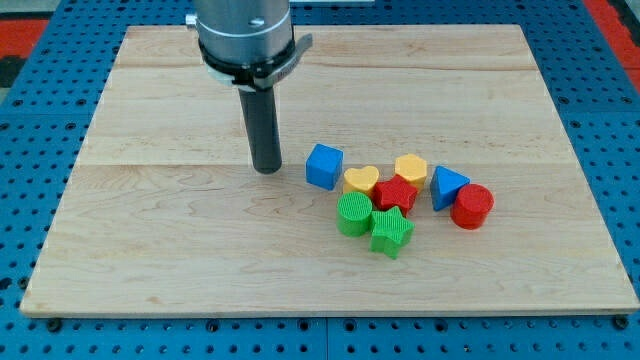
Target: Slide the blue cube slightly into the heart
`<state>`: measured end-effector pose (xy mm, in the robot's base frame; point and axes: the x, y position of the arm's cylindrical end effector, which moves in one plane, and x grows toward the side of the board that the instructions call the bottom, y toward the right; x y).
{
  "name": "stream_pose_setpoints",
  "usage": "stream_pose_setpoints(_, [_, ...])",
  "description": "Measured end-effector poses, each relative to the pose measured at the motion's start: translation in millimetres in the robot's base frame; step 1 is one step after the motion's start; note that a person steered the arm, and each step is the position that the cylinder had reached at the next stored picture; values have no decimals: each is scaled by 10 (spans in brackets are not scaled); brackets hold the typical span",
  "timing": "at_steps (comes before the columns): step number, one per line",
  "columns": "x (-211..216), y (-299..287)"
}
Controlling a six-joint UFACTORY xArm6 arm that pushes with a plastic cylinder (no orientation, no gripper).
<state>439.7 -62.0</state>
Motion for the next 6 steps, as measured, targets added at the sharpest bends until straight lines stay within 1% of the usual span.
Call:
stream_pose_setpoints(2, [-7, 396])
stream_pose_setpoints(4, [8, 567])
stream_pose_setpoints(6, [153, 837])
